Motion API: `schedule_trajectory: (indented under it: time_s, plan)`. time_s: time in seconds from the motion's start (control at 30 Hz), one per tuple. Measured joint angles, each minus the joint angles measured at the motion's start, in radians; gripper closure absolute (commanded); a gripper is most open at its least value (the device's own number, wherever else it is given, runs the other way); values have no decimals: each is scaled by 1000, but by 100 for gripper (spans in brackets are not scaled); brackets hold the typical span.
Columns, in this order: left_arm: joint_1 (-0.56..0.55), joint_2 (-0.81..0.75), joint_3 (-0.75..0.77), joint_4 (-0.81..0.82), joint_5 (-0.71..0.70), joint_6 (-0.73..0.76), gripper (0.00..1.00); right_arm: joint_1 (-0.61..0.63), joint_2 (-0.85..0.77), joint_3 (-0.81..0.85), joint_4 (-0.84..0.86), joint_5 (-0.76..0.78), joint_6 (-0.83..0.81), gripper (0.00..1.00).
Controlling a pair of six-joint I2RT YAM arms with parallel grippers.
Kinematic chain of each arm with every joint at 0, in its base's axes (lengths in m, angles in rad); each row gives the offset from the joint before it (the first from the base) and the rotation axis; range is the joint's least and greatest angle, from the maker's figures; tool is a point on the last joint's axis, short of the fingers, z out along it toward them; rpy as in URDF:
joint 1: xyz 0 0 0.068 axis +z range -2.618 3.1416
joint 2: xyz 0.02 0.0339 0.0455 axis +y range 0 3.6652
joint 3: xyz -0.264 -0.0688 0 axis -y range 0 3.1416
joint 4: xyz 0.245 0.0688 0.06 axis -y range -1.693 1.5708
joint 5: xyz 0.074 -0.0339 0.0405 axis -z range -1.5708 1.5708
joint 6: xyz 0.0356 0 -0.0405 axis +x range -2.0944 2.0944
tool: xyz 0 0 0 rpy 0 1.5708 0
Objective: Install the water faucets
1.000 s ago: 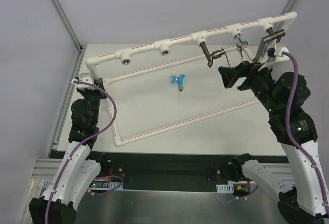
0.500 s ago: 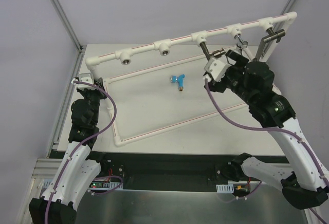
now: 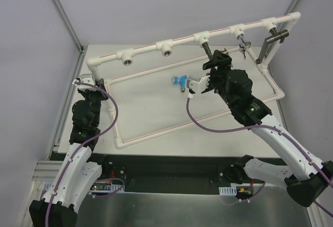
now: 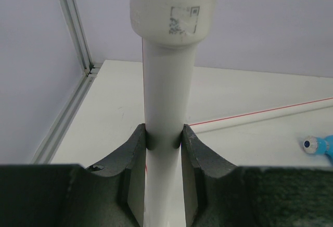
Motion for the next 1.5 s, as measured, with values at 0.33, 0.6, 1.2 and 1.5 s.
schedule_trajectory:
  time_s: [0.33, 0.6, 1.2, 1.5]
  plan:
    - [0, 1, 0, 1, -1, 1, 100, 0, 59, -71, 222, 5, -202, 33]
    - [-5, 6, 0, 8, -11, 2, 100, 0, 112, -75, 280, 18, -243, 42]
    - [-6, 11, 0, 15, -14, 2, 100, 3, 154, -121, 456, 56, -293, 98]
    - [-6, 14, 0, 20, -17, 2, 100, 16, 175, -120, 494, 95, -265, 98]
